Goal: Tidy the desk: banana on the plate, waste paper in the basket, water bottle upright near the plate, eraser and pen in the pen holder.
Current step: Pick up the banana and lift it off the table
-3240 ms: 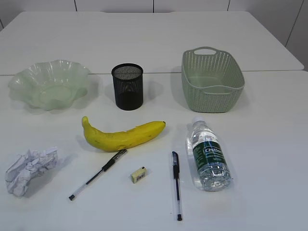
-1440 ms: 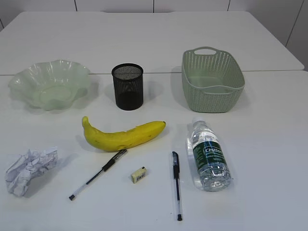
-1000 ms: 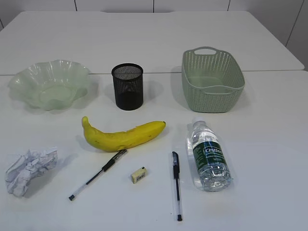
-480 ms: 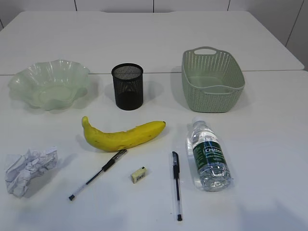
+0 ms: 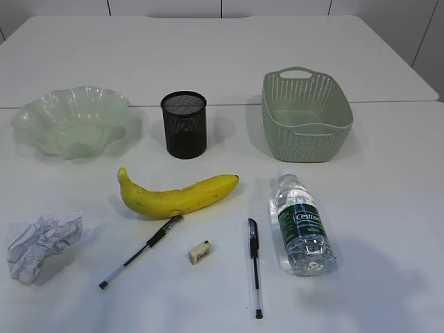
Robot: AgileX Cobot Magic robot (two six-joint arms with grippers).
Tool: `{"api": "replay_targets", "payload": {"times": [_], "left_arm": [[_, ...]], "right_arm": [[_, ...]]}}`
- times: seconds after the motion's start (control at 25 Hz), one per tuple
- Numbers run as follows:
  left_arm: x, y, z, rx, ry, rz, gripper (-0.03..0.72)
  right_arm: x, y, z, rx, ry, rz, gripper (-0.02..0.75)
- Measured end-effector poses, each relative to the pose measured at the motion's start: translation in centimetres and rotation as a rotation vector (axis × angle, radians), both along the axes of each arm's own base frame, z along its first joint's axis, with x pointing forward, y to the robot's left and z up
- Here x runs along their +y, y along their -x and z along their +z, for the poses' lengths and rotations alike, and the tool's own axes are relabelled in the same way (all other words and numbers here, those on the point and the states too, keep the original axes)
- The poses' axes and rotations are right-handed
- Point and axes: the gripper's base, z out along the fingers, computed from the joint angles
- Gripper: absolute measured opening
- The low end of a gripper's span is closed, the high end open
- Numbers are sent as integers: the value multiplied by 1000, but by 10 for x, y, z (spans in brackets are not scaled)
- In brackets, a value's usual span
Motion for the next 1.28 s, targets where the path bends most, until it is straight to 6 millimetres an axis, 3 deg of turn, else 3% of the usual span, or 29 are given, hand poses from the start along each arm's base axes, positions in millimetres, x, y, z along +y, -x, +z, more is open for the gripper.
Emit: {"api": "replay_targets", "payload": {"times": [0.36,0.68,0.84,1.12,1.28], "left_arm": [[-7,-54,-31,61,3,-108,582],[-15,-96,-58,-63,-58,-251,590],[-33,-106,-75,-129,-184,-420,590],[-54,-122,-108,-56,-226,-554,590],[-60,-139,-117,-33,-210,-572,590]], "right_arm": [[11,-25,-13,116,-34,63,502],[11,-27,-12,92,-16,83,502],[11,-27,-12,87,-16,84,502],[11,-27,-12,87,-16,85,502],[11,-27,-12,87,-16,85,502]]}}
